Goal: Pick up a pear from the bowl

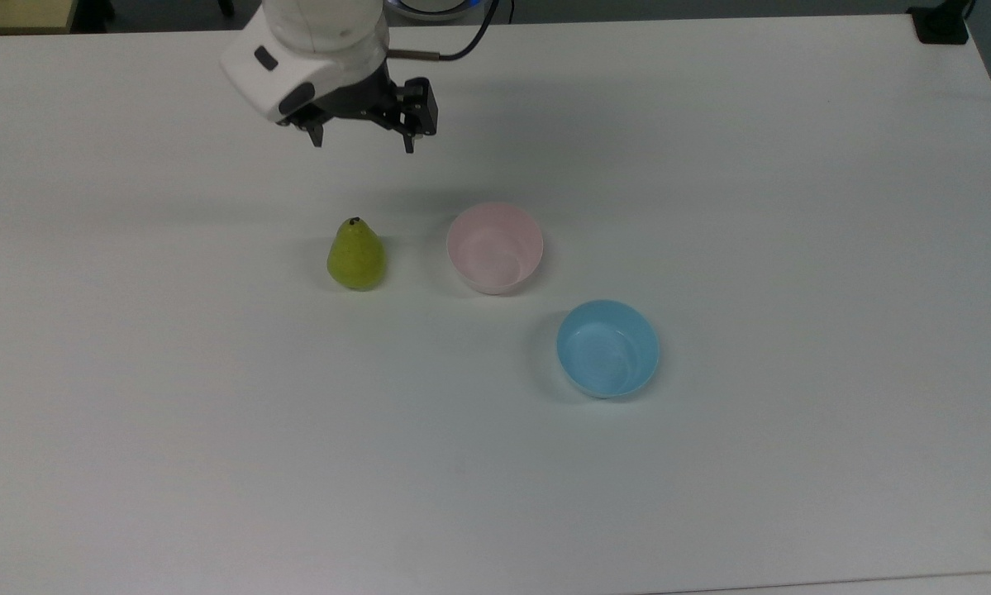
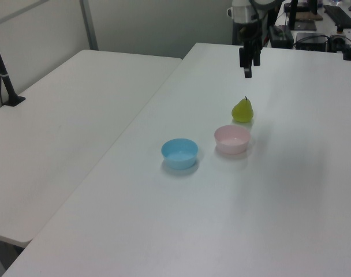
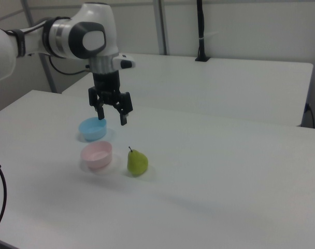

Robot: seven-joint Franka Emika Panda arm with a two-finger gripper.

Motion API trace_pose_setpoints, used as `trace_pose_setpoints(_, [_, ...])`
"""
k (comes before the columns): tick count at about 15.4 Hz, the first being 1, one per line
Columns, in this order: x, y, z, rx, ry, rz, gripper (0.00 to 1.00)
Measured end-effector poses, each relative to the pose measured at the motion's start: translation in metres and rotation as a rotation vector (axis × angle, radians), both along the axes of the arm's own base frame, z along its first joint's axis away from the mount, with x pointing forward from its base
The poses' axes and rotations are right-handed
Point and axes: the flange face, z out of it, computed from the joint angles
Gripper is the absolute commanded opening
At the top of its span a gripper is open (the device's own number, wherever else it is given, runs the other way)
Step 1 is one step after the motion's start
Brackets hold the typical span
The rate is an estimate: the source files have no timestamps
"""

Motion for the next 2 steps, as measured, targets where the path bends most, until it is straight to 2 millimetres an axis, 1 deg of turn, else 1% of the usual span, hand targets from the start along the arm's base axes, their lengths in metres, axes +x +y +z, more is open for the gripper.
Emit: trace_pose_setpoints(2, [-0.0032,0.0003,0.0081,-0.011,-0.007,-0.004,1.00])
